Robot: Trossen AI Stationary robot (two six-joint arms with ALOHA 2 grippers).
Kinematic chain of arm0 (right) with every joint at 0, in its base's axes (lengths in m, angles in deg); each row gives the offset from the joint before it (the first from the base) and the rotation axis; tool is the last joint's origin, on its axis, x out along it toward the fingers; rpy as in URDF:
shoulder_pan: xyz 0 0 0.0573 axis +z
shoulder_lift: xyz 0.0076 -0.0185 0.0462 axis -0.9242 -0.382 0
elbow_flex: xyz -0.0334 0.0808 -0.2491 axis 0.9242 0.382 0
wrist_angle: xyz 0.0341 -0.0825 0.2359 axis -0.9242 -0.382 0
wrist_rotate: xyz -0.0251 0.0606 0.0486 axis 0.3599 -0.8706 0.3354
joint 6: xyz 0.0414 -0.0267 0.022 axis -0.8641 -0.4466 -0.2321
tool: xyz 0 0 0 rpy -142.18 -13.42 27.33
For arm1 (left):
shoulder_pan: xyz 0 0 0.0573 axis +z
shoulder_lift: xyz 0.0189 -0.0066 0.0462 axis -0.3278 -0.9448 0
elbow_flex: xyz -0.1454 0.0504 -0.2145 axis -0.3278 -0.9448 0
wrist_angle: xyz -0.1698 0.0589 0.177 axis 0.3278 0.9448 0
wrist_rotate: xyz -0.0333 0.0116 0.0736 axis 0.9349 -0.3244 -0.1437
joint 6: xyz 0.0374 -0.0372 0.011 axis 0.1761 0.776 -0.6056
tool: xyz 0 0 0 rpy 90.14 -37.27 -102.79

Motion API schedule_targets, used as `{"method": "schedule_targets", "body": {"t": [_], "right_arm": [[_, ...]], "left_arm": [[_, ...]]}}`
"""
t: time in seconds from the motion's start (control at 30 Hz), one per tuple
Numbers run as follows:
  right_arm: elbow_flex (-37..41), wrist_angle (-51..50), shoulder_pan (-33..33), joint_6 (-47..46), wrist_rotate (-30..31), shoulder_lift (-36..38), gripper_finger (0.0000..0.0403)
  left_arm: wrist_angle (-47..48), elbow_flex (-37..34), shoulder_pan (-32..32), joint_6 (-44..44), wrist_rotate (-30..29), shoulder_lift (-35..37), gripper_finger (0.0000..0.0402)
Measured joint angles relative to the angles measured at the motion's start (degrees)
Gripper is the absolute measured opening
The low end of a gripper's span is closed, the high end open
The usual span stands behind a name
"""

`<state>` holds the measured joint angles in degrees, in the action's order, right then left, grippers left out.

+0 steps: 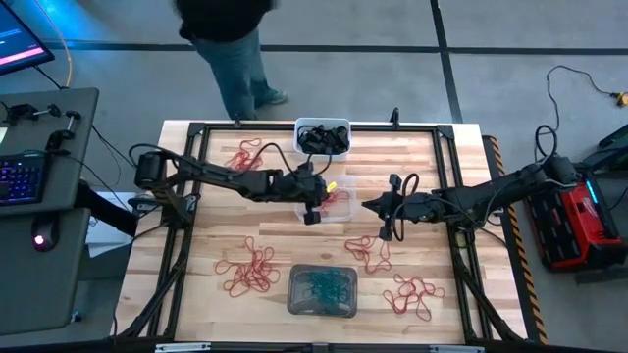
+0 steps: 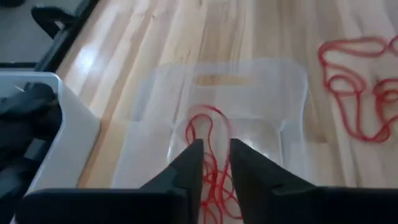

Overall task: Sort rubber bands into baskets
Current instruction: Put the red rubber band into the transparent bin

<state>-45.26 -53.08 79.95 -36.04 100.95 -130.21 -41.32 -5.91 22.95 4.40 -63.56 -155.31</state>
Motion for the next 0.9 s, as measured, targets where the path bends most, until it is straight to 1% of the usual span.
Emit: {"method": "schedule_targets", "body": {"t": [0.2,0.33,0.43,0.6,0.73,0.9], "right_arm": [[0.0,0.05,0.0,-0.2,0.0,0.0,0.0],[0.0,0.06,0.0,-0.19,-0.02,0.0,0.0],[0.0,0.16,0.0,-0.04,-0.02,0.0,0.0],[0.0,0.16,0.0,0.0,-0.03,0.0,0.0],[0.0,0.15,0.0,0.17,-0.04,0.0,0.0],[0.0,0.1,0.0,0.8,-0.07,0.0,0.0]], "left_arm": [[-1.7,-0.76,-0.47,0.68,1.86,1.79,0.0121],[-1.99,-0.74,-0.49,0.93,2.43,1.79,0.0138],[-2.62,-0.76,-0.47,0.47,3.85,1.79,0.0142],[-8.36,-0.74,-0.49,0.43,6.75,1.79,0.0142],[-12.21,-0.74,-0.46,-1.43,6.84,1.79,0.0142],[-16.2,-0.75,0.79,-1.58,7.95,1.79,0.0142]]}}
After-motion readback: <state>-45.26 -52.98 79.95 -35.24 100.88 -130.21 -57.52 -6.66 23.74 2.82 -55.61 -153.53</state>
